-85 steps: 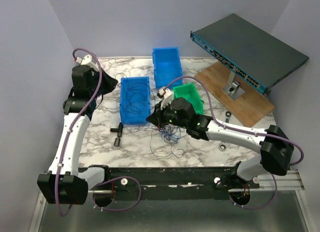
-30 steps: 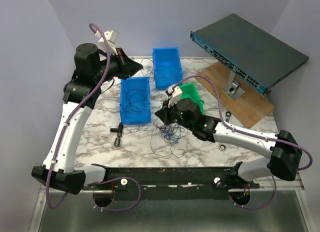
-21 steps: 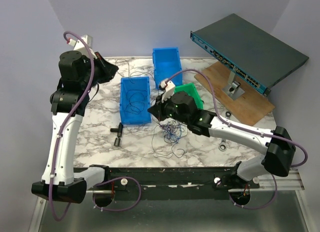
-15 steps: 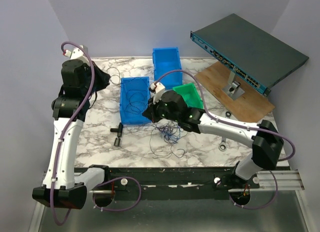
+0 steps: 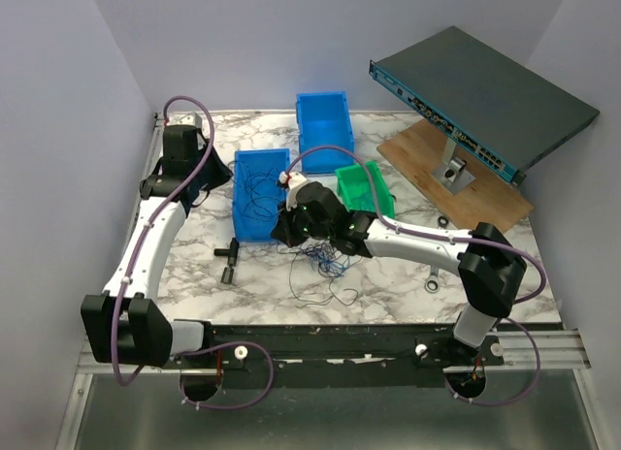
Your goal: Untangle the cables
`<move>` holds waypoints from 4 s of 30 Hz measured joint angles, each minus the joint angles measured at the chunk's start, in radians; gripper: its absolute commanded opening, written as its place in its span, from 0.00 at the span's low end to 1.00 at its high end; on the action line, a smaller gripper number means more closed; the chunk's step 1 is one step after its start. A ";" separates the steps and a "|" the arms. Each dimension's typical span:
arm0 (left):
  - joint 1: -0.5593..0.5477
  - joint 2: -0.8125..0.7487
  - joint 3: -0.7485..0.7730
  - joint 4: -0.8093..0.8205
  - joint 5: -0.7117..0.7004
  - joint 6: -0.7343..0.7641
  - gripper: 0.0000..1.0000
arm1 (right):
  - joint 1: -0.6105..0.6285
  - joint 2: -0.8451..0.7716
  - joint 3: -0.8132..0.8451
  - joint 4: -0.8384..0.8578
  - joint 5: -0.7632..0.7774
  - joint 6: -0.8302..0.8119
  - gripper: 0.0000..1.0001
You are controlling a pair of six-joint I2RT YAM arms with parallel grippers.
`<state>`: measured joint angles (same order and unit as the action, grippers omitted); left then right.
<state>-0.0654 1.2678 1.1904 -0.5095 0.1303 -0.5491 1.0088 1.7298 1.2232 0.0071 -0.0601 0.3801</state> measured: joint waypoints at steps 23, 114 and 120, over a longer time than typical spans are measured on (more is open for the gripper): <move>-0.005 -0.164 -0.333 0.289 0.127 -0.063 0.85 | -0.070 0.222 0.304 -0.124 -0.052 0.068 0.01; -0.132 0.108 -0.412 0.626 0.318 -0.069 0.00 | -0.227 -0.119 -0.078 -0.030 -0.126 0.016 0.71; -0.132 0.090 -0.412 0.616 0.362 -0.068 0.00 | -0.137 -0.050 -0.174 0.074 -0.109 -0.086 0.74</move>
<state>-0.1974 1.3579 0.7788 0.1062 0.4919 -0.6174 0.8722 1.6798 1.0492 0.0811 -0.1692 0.2943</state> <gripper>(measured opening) 0.012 0.734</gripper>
